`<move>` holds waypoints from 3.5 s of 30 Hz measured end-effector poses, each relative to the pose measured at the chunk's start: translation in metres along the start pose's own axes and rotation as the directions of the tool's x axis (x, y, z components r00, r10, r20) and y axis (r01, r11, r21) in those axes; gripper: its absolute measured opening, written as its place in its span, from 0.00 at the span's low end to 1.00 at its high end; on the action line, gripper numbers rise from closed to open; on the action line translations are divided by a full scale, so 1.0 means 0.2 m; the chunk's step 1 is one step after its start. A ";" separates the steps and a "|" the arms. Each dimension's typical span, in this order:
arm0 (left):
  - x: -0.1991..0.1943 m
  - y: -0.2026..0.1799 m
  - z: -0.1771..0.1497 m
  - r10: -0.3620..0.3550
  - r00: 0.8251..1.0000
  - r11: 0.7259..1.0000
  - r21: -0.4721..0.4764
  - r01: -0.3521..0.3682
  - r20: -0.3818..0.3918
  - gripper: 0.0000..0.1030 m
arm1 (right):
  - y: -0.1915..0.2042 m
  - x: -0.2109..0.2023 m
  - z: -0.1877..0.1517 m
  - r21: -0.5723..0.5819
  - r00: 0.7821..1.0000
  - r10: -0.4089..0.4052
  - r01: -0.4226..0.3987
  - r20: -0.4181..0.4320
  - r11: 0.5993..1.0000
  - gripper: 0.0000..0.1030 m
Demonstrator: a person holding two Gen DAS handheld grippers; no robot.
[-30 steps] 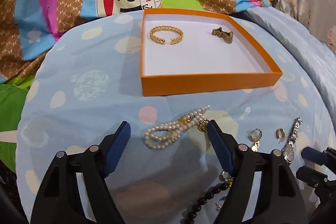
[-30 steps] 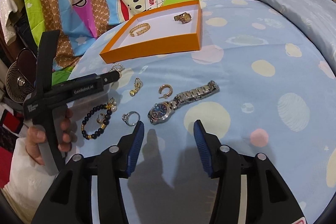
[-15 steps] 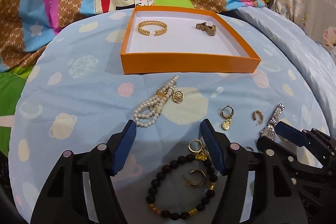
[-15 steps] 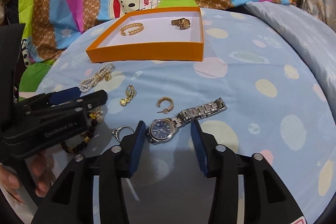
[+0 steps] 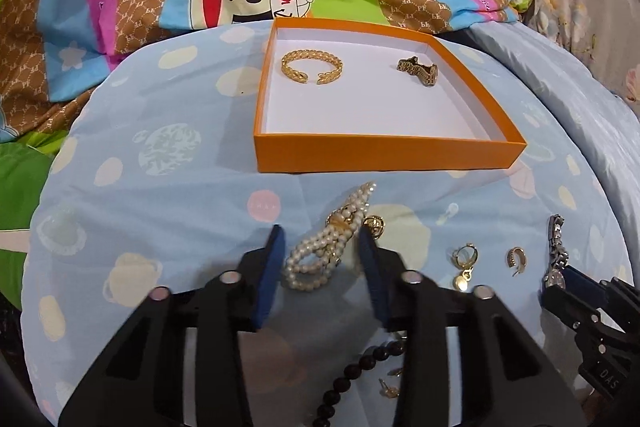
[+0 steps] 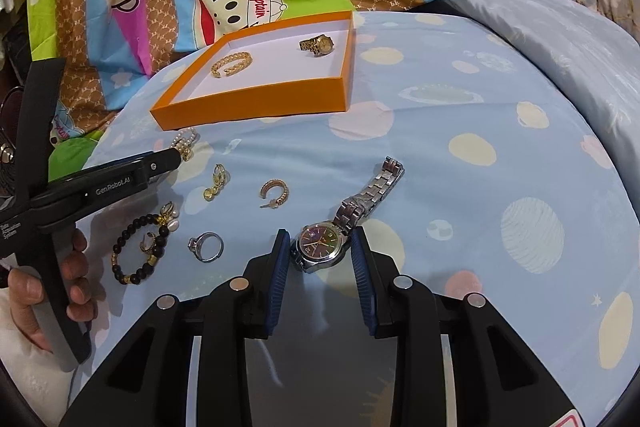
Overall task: Organize jewelry
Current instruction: 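Grasp the pearl bracelet with the left tool while the right tool grasps the silver watch, then carry pearl bracelet and silver watch into the orange box and open both tools, then move both open tools back over the remaining jewelry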
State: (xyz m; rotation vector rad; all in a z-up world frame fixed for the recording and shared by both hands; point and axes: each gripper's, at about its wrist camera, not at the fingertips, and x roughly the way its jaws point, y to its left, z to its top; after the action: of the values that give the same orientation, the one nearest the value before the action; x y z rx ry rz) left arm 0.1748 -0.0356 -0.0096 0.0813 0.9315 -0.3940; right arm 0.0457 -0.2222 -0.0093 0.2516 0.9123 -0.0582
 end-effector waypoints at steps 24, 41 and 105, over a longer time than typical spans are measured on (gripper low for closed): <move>-0.43 -0.02 0.07 -0.109 0.987 0.992 -0.046 0.115 0.115 0.13 | 0.01 -0.29 0.15 -0.013 0.988 0.092 -0.091 0.122 0.996 0.29; -0.07 0.02 0.62 -0.028 0.989 0.998 -0.058 0.036 0.142 0.14 | 0.11 0.04 0.94 -0.145 0.962 0.196 -0.169 0.192 0.975 0.29; -0.33 -0.01 -0.39 -0.012 1.000 0.992 -0.127 0.015 0.020 0.64 | 0.06 -0.19 -0.11 -0.083 0.986 0.165 -0.163 0.028 0.983 0.48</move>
State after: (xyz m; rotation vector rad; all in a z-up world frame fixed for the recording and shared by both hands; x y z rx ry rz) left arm 0.0796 0.0011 -0.0038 -0.0454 0.9364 -0.3466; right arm 0.0060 -0.2076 0.0101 0.2493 0.8544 0.1262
